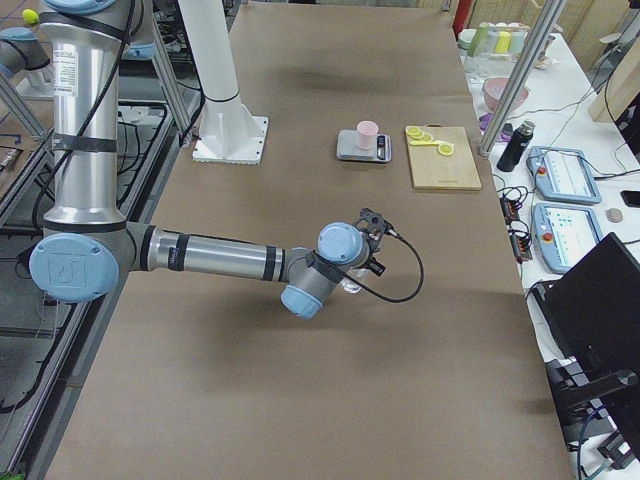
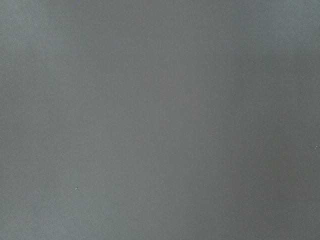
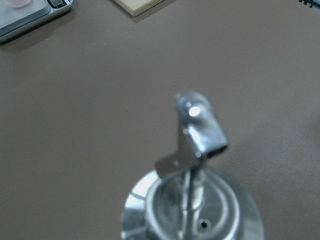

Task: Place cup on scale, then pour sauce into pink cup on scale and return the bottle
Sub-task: 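Lower the glass bottle back to its original spot with the right gripper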

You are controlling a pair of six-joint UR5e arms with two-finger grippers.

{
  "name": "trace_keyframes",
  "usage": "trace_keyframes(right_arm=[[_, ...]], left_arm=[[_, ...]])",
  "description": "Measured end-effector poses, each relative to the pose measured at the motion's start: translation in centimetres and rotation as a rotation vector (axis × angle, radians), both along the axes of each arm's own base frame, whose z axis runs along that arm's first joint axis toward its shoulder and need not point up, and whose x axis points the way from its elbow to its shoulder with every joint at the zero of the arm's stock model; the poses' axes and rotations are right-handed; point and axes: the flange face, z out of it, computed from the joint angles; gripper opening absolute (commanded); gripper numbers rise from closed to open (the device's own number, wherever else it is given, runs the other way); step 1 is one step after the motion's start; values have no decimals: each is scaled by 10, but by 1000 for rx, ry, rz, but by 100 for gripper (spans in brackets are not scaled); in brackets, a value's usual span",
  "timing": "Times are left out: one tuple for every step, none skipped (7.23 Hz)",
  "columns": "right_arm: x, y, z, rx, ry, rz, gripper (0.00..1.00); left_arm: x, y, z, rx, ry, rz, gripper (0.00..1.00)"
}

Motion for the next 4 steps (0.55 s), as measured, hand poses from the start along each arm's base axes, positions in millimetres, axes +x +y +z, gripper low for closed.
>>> trace_keyframes(right_arm=[[1, -1, 8, -9, 13, 15, 15], [3, -3, 13, -15, 27, 32, 15], [4, -6, 17, -18, 42, 52, 15], [5, -8, 21, -21, 56, 70, 15]], left_arm=[[0, 0, -1, 1, 0, 0, 100], [0, -1, -2, 3, -1, 0, 100], [0, -1, -2, 3, -2, -1, 100], [0, -1, -2, 3, -3, -1, 100]])
